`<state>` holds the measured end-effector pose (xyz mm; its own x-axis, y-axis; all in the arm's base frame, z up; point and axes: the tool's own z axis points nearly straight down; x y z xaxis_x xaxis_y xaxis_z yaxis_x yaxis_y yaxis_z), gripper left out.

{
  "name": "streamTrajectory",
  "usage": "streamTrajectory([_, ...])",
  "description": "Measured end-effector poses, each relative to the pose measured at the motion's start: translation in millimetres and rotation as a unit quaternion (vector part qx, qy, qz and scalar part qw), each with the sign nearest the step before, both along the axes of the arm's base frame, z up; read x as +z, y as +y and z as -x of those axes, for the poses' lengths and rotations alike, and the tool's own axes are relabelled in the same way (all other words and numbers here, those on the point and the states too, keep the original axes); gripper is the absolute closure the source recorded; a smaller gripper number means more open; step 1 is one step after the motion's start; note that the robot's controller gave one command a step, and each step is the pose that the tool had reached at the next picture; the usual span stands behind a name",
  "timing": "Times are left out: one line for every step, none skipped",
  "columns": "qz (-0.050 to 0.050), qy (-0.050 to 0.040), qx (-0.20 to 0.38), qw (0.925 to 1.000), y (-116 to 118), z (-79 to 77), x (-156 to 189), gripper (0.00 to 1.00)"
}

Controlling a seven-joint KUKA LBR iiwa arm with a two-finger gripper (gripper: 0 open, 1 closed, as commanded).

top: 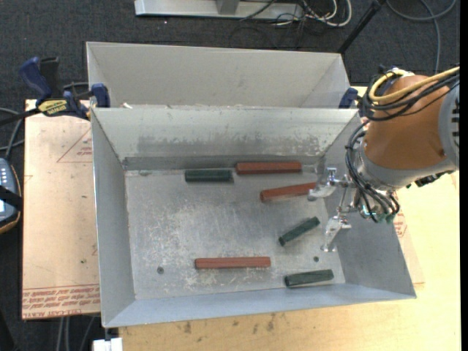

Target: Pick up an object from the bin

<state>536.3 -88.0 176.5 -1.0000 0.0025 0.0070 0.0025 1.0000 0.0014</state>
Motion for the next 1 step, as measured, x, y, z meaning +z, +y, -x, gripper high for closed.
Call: streamTrajectory([0.000,-0.0038,0.001,1.0000,0.3,-1.7,4.2,0.00])
